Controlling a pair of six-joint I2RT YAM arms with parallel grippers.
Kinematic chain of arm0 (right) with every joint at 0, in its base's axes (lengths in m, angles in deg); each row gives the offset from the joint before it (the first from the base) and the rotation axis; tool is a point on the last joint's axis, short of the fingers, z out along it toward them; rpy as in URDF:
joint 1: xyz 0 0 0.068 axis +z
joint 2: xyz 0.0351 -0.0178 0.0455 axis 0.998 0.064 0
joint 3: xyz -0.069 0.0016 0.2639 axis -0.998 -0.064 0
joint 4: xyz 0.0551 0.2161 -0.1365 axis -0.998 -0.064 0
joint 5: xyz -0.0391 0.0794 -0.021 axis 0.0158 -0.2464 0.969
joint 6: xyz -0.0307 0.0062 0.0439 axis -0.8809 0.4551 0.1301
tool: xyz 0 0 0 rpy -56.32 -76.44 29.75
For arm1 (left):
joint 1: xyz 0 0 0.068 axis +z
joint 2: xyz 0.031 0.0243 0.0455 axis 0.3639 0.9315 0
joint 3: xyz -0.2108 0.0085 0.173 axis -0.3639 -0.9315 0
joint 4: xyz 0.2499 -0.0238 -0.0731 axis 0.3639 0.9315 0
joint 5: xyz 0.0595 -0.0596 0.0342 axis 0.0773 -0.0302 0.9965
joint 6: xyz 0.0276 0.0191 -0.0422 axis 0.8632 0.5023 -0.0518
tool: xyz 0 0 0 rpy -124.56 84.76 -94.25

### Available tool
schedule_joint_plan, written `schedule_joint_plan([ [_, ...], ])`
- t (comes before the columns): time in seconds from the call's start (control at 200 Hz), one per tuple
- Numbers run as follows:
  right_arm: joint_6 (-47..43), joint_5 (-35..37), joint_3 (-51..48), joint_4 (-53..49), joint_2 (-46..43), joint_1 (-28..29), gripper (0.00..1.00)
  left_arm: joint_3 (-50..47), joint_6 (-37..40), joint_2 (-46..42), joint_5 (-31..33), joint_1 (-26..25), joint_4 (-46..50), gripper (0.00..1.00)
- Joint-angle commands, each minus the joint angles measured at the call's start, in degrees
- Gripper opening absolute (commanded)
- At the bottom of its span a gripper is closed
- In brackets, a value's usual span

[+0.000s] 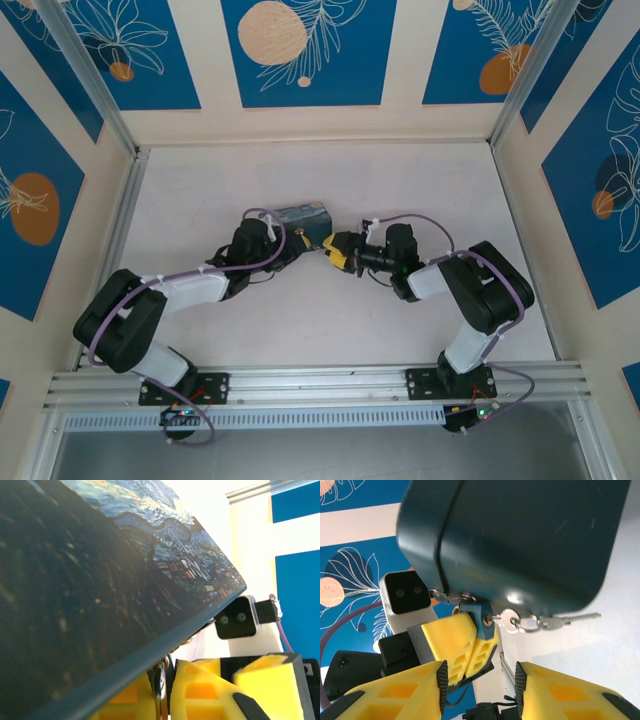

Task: Unlock the padlock with the key

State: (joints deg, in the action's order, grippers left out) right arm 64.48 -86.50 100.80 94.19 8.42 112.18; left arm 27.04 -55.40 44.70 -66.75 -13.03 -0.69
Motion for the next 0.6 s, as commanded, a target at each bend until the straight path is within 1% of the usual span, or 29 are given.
schedule_joint_plan([
  [0.0,-1.8,0.7,2.1,-1.6,0.2,-0.3,0.43,0.8,2.5,-0.6,-2.8,0.5,-4.6,0.00],
  [0.235,-1.3,1.6,3.1,-1.1,2.7,-0.3,0.42,1.8,2.5,-0.1,-4.1,0.6,-4.9,0.00],
  [0.45,-0.3,2.1,3.0,1.1,5.5,-0.2,0.39,2.1,2.5,0.0,-4.6,0.6,-5.0,0.00],
  [0.595,0.6,1.9,3.5,3.1,7.0,0.1,0.35,2.2,2.3,0.0,-4.7,0.5,-5.1,0.00],
])
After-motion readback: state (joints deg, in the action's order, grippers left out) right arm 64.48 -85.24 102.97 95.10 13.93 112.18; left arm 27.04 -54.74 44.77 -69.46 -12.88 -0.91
